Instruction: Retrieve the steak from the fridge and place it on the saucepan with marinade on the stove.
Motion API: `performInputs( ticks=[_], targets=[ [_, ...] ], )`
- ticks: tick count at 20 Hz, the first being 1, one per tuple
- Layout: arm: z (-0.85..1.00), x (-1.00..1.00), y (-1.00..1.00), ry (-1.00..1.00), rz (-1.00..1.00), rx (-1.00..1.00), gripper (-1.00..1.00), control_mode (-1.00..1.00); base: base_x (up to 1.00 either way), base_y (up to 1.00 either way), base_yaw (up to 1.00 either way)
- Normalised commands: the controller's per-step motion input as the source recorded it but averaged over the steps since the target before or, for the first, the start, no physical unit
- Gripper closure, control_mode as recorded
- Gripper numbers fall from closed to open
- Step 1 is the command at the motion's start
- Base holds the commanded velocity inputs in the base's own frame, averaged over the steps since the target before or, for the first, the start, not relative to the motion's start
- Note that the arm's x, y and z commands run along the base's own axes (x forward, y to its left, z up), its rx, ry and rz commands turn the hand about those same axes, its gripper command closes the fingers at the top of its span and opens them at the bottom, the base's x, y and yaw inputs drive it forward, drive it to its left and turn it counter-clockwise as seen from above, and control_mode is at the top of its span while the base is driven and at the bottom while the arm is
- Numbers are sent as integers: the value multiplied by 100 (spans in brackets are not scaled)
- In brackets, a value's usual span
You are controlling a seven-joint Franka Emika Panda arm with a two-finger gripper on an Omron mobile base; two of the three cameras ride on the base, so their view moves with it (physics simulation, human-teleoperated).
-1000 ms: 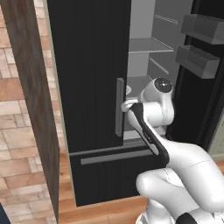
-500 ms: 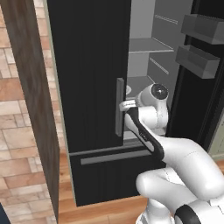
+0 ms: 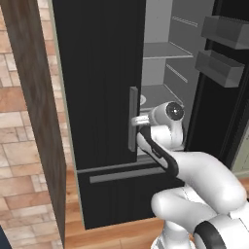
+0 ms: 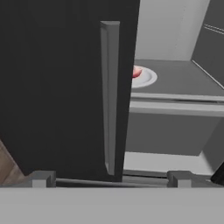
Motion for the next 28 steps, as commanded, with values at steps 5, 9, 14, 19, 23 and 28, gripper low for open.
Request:
performInputs(
  ticks=[5, 9, 14, 19, 23, 28],
  targets=[
    [0, 41, 0, 3, 0, 0, -100, -100, 0, 0, 0],
    [0, 47, 0, 0, 0, 0, -100, -100, 0, 0, 0],
    [-2, 48, 0, 0, 0, 0, -100, -100, 0, 0, 0],
    [-14, 43, 0, -1, 0, 0, -100, -100, 0, 0, 0],
    [-15, 42, 0, -1, 0, 0, -100, -100, 0, 0, 0],
    [-12, 42, 0, 0, 0, 0, -100, -100, 0, 0, 0]
  ],
)
